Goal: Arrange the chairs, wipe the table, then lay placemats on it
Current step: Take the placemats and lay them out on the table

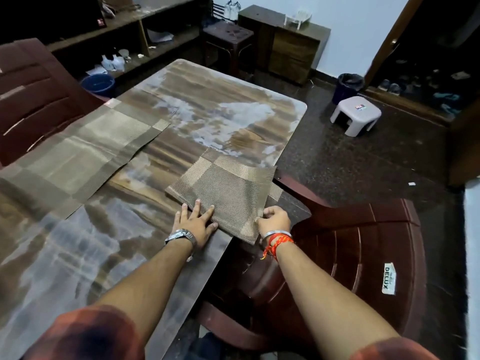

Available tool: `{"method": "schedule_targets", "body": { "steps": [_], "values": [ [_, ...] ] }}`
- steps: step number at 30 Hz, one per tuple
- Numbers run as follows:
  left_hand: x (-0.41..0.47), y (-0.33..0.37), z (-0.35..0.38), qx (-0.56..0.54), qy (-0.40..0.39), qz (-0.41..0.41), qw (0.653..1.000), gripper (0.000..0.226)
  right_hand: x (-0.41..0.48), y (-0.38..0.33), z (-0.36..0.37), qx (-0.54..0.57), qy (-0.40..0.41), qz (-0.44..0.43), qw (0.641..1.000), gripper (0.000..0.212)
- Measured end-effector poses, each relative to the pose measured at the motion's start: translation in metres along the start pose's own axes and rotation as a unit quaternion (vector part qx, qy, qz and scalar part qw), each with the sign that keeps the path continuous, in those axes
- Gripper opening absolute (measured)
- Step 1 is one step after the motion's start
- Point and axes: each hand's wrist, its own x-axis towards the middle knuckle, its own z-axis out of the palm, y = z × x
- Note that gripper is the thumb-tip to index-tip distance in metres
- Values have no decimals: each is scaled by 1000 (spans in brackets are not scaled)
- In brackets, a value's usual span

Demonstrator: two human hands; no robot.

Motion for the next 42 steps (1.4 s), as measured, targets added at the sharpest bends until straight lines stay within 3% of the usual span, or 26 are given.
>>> {"method": "schedule_targets", "body": {
  "steps": [4, 6, 7, 9, 12, 13, 14, 17, 19, 21, 24, 26, 28, 30, 32, 35, 39, 42],
  "values": [
    [33, 4, -21, -94, -18, 14, 995, 67, 25, -17, 1, 21, 37, -28, 999, 19],
    [37, 4, -36, -224, 20, 1, 974, 63, 31, -25, 0, 32, 57, -74, 995, 21],
    [37, 3, -43, -313, 60, -12, 948, 60, 30, -30, 0, 46, 65, -108, 991, 24],
    [30, 3, -61, -504, 128, -38, 854, 54, 21, -34, 1, 70, 55, -192, 977, 30],
    [13, -1, -88, -737, 136, -75, 657, 48, 0, -22, 6, 42, -27, -323, 945, 34],
    [5, -6, -94, -768, 135, -101, 618, 44, -6, -15, 7, 21, -59, -368, 928, 37],
    [-4, -15, -97, -773, 146, -117, 606, 42, -12, -8, 9, -5, -85, -416, 905, 40],
    [-28, -44, -88, -703, 224, -126, 663, 43, -21, 12, 20, -76, -165, -542, 821, 43],
    [-42, -62, -72, -638, 241, -168, 712, 66, -24, 21, 28, -106, -213, -589, 772, 44],
    [-56, -77, -48, -559, 244, -255, 750, 87, -26, 23, 31, -123, -242, -605, 748, 40],
    [-70, -88, -23, -482, 215, -387, 756, 109, -30, 21, 29, -118, -249, -556, 785, 33],
    [-72, -80, -11, -380, 193, -438, 791, 120, -29, 19, 32, -185, -228, -475, 830, 36],
    [-71, -61, -7, -278, 192, -387, 858, 122, -24, 17, 39, -299, -228, -393, 839, 49],
    [-59, -40, -1, -186, 180, -244, 935, 114, -17, 14, 44, -326, -252, -354, 839, 54],
    [-43, -19, -1, -90, 125, -93, 984, 102, -10, 12, 47, -318, -268, -346, 841, 55],
    [-17, 0, -1, -24, 56, 18, 998, 82, 4, 9, 49, -314, -271, -337, 845, 50],
    [15, 0, -4, 7, -2, -4, 1000, 86, 22, 2, 49, -315, -261, -333, 849, 27],
    [27, -1, -7, -11, -12, -30, 999, 95, 37, -4, 48, -325, -254, -338, 846, 37]
  ]
}}
